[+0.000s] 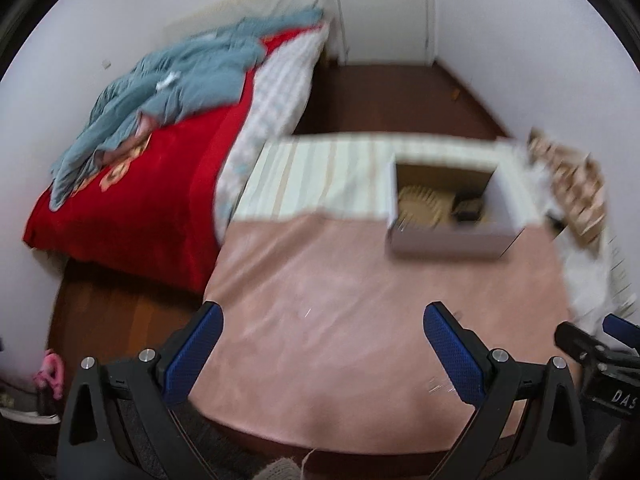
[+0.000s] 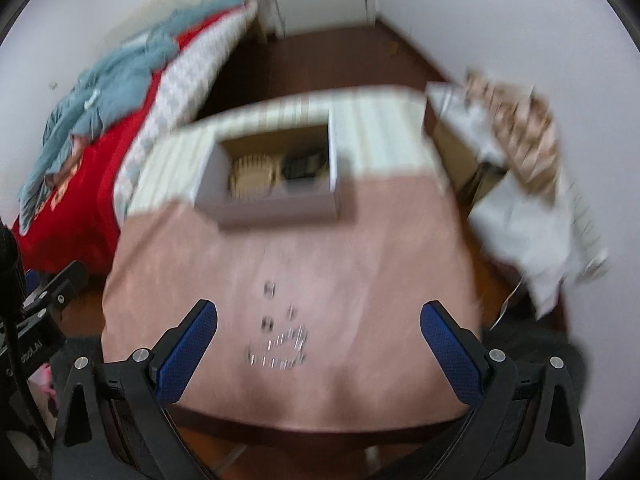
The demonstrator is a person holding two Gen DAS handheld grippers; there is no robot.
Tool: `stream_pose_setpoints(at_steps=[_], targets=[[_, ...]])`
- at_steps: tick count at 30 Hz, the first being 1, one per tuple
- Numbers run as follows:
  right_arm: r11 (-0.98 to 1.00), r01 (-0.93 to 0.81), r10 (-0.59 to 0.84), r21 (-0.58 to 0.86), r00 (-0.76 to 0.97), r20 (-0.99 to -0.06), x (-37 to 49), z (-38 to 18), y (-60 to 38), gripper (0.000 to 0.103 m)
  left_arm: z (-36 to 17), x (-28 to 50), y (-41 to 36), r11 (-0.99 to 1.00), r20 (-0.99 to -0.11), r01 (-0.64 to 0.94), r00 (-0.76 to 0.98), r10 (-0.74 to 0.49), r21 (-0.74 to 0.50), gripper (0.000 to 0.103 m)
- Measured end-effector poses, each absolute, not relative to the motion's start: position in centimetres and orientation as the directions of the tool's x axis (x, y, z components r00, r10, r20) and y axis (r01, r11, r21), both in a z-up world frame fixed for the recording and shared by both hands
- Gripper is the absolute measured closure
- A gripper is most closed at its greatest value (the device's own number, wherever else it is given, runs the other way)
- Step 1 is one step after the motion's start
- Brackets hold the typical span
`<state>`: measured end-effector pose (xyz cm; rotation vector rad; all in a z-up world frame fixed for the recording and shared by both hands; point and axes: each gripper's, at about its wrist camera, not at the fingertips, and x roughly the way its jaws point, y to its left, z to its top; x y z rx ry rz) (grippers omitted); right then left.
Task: Organize jewelry
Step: 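Lift both tools out of the box and move back over the table, then grasp the silver chain necklace with the right tool while the left grasps a black ring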
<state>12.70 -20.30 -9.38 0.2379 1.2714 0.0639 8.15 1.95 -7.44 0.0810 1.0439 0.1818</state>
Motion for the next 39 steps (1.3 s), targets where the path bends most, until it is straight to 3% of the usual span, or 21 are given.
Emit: stream_pose_setpoints(at_steps=[1,3,9,14,15,16,17,25,32,34,39], targets=[[0.975,0.081,0.179,0.208,0.271,-0.946,12.5,-10.9,-20.0,0.027,-8.7,8.0,2.2,0.978,-0.861,-0.116,0.464,0.207,0.173,0.001],[0.975,0.071,0.190,0.210,0.221,-0.957,12.3,-14.1,-19.4,0.045,-11.3,7.8,2.7,0.971,-0.881,-0.121,0.409,0.238,0.206,0.001],[0.979,0.024,0.194,0.202,0.185,-0.963,12.4,-18.8,-17.3,0.045,-15.6,7.9,4.3,0.965,-0.915,-0.135,0.309,0.258,0.227,0.001],[0.993,-0.070,0.111,0.098,0.205,-0.972,12.5,-19.8,-15.3,0.066,-16.8,8.0,4.8,0.965,-0.925,-0.141,0.284,0.252,0.220,0.001],[0.994,-0.090,0.077,0.058,0.214,-0.974,12.5,-19.7,-14.9,0.077,-16.8,8.0,4.8,0.966,-0.926,-0.140,0.283,0.250,0.218,0.001],[0.994,-0.098,0.067,0.047,0.217,-0.974,12.5,-19.6,-14.9,0.095,-16.9,8.0,4.7,0.967,-0.927,-0.138,0.282,0.247,0.215,0.001],[0.994,-0.096,0.073,0.054,0.214,-0.974,12.6,-19.5,-15.0,0.098,-17.0,8.0,4.6,0.968,-0.928,-0.134,0.282,0.242,0.212,0.001],[0.989,0.088,0.094,0.119,0.244,-0.965,13.2,-17.2,-22.1,0.101,-17.3,9.5,1.2,0.990,-0.944,-0.036,0.297,0.144,0.139,0.001],[0.981,0.168,0.055,0.102,0.264,-0.963,13.3,-16.6,-26.5,0.101,-20.0,10.9,-4.8,0.995,-0.975,0.104,0.220,-0.035,-0.012,0.001],[0.977,0.186,0.050,0.101,0.260,-0.964,13.3,-16.9,-26.9,0.101,-20.6,11.1,-5.8,0.991,-0.977,0.129,0.209,-0.044,-0.017,0.007],[0.970,0.215,0.052,0.109,0.253,-0.966,13.4,-17.8,-28.4,0.101,-21.5,11.1,-7.9,0.985,-0.980,0.175,0.196,-0.045,-0.010,0.039]])
